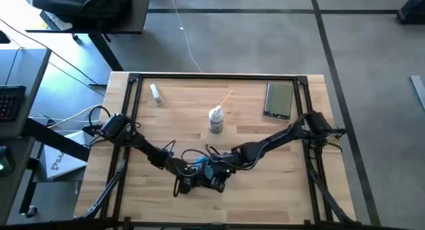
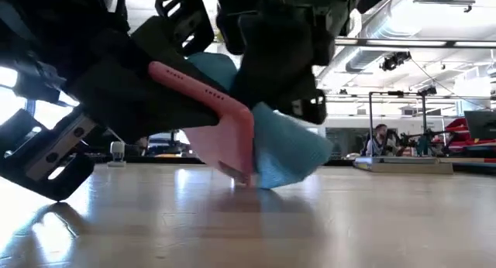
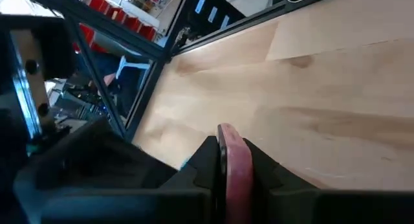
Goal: Apply microfiber cloth
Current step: Wipe the back and front of the cellphone with the blue microfiber cloth
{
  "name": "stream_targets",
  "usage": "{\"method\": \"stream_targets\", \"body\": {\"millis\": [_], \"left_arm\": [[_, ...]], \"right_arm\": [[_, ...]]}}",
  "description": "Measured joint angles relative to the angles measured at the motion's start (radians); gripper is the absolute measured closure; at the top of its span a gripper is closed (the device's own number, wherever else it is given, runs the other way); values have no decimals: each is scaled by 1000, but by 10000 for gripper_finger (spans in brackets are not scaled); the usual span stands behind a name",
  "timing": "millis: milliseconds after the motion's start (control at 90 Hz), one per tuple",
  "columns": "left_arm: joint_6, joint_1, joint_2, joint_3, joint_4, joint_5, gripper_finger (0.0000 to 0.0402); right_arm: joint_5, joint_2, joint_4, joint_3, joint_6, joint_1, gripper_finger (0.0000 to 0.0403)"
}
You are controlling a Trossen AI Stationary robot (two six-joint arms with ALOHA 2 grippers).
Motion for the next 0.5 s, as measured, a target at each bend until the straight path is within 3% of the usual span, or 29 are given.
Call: {"method": "stream_targets", "body": {"millis": [189,500], "left_arm": [[-6,0,0,0,-7,-2,389],[-2,-7,1,0,-9,-25,389]], "right_arm": [[21,-42,-61,0,-118,-25,403],[127,-157,-385,0,-335,30,403]]}}
